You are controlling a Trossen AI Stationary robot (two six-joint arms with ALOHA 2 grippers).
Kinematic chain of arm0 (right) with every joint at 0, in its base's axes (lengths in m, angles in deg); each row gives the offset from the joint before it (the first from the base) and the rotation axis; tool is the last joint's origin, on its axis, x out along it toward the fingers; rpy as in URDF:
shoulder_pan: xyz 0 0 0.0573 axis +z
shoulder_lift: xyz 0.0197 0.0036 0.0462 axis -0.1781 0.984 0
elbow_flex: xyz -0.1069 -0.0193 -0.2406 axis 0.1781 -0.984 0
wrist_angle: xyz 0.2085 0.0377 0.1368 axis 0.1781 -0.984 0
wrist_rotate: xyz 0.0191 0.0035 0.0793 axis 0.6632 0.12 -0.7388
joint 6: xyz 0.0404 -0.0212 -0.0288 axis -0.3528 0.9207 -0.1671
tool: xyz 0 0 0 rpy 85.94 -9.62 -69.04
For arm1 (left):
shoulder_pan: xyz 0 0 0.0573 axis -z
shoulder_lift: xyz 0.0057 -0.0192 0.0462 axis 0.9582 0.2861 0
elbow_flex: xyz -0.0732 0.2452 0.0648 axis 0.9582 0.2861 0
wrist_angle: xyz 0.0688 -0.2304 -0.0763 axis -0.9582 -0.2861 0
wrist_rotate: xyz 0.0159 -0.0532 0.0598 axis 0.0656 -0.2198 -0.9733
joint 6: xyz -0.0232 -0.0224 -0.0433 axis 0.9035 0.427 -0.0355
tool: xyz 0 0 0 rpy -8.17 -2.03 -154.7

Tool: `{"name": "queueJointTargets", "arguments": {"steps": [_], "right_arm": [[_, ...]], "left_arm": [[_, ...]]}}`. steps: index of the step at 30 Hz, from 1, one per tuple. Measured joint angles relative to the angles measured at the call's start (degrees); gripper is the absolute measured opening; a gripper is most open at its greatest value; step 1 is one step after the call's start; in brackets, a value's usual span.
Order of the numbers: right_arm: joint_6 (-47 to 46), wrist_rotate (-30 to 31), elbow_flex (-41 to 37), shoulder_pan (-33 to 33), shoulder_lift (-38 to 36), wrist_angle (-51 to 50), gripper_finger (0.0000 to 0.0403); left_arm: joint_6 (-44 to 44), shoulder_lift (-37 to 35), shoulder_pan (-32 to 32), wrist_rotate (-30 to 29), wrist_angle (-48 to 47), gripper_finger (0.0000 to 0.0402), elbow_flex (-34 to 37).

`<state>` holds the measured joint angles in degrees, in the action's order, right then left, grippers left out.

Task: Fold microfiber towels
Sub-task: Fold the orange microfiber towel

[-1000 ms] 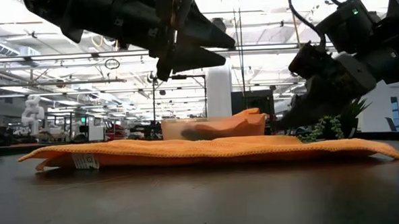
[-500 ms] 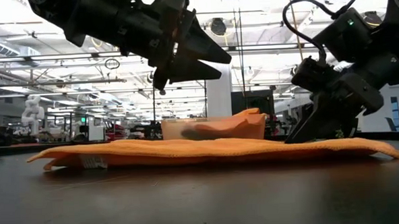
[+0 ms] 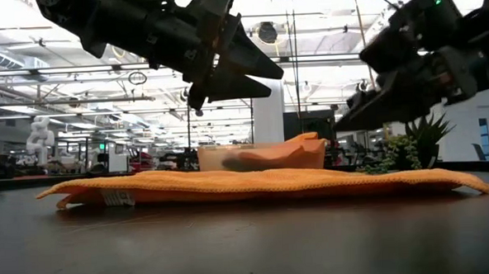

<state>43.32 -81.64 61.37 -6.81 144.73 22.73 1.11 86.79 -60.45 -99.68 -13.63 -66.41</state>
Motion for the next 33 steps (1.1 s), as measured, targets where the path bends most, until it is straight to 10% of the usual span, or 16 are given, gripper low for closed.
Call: {"name": "queueJointTargets", "arguments": {"steps": [18,33], "right_arm": [[0.28,-0.04,0.0,-0.02,-12.41,-6.29,0.0098],[-0.98,-0.03,-0.01,-3.22,-13.06,-15.23,0.0264]], "left_arm": [[-1.66,0.01,-0.11,0.0,0.11,0.0202,0.02],[-7.64,0.02,-0.15,0.5,0.08,0.0202,0.02]]}}
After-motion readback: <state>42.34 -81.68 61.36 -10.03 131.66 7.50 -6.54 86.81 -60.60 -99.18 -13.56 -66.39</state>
